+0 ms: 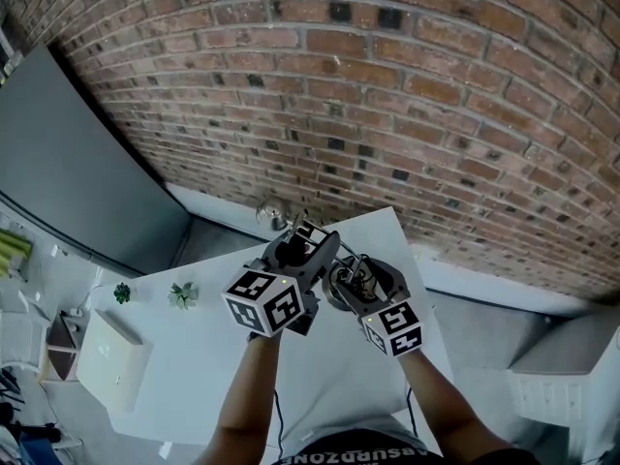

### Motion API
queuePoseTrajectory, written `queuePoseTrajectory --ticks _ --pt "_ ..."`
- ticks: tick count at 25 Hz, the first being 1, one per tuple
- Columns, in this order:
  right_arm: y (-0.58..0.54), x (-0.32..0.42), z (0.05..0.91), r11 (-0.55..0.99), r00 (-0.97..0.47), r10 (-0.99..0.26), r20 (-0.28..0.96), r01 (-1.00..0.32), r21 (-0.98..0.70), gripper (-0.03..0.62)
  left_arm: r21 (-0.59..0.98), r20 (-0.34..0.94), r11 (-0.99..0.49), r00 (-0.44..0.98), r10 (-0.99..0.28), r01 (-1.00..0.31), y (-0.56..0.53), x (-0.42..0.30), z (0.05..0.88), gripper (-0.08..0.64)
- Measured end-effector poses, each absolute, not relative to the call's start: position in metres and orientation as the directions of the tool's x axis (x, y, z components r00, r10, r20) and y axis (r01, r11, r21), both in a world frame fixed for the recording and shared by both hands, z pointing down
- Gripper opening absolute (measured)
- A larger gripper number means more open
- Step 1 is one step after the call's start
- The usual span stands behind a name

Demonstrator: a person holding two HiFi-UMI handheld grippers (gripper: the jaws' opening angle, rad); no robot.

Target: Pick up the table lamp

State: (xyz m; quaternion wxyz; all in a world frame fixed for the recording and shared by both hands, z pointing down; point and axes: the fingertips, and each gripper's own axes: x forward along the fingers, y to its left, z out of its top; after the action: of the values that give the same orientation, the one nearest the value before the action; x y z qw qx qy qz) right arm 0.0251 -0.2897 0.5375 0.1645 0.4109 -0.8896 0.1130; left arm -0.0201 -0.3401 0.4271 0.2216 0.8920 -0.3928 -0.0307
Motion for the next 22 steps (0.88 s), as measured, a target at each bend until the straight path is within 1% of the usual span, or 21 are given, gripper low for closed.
queuePoseTrajectory --ticks 3,7,9,10,22 --pt "-0.295 0.022 0.541 0.639 -0.609 -0.693 0.387 -0.767 -0.063 0.268 0.439 0.108 -0.579 0.68 -0.725 -0.687 -0.345 -0.02 0.427 0.202" --pt "-0.299 0.017 0.544 0.648 -0.617 -0.689 0.381 -0.759 -0.058 0.268 0.448 0.09 -0.578 0.678 -0.729 -0.681 -0.346 -0.018 0.425 0.154" --pt "-0.299 0.014 0.546 0.656 -0.623 -0.685 0.377 -0.753 -0.054 0.25 0.442 0.08 -0.585 0.679 -0.73 -0.68 -0.345 -0.017 0.424 0.124" --pt "-0.299 0.014 0.546 0.658 -0.625 -0.684 0.375 -0.751 -0.052 0.235 0.437 0.076 -0.587 0.678 -0.731 -0.681 -0.345 -0.017 0.424 0.124" --pt "-0.297 0.013 0.545 0.657 -0.606 -0.691 0.395 -0.754 -0.006 0.224 0.443 0.079 -0.582 0.676 -0.733 -0.682 -0.343 -0.018 0.423 0.117"
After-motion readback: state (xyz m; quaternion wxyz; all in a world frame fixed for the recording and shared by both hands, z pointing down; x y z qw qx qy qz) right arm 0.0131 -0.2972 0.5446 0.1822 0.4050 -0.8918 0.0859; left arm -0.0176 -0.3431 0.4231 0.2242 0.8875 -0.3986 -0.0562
